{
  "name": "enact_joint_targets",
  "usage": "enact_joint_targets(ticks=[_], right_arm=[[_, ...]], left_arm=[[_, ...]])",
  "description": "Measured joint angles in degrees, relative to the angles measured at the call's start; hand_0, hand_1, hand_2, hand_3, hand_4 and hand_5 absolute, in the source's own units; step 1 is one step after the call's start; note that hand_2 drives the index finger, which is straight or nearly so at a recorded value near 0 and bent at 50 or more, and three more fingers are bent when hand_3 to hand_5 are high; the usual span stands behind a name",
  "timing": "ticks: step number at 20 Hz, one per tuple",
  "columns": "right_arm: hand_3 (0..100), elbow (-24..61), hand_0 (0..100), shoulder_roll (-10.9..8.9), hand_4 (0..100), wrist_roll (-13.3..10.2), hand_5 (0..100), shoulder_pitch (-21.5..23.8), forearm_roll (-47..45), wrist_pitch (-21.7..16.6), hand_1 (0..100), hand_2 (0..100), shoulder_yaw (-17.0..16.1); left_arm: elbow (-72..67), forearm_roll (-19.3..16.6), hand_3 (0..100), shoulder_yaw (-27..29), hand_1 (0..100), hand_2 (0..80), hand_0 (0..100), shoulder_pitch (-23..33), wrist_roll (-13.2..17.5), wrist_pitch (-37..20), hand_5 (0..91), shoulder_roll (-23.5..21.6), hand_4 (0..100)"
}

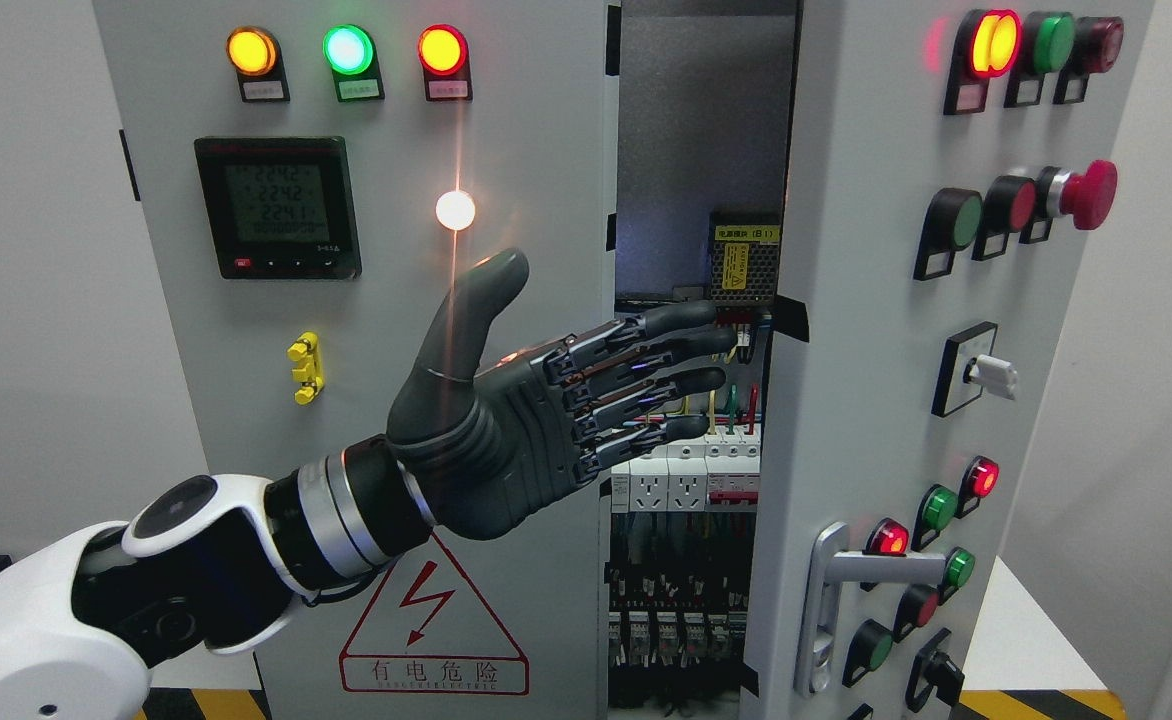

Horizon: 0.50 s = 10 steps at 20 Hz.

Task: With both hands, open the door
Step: 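Insert the left hand fingers behind the edge of the ajar door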

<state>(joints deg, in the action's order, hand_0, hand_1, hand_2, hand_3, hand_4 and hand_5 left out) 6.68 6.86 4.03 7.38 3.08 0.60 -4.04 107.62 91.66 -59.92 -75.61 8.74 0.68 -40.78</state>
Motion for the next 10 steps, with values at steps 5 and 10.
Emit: enact_joint_targets(ticks=[5,10], right_arm=[[0,0.0,0,0.00,0,-0.1,0,0.0,0.0,0.0,0,0,0.0],[0,0.0,0,0.00,0,-0.2,0,0.0,0.0,0.0,0,0,0.0]], left_arm=[[-1.7,0.4,0,-0.5,0,0.0,0,-1.0,-0.1,1.0,0.0,2.5,0],[-2.9,0.7,0,-0.8,0,0.0,0,-1.7,-0.1,1.3,0.0,4.5,0]])
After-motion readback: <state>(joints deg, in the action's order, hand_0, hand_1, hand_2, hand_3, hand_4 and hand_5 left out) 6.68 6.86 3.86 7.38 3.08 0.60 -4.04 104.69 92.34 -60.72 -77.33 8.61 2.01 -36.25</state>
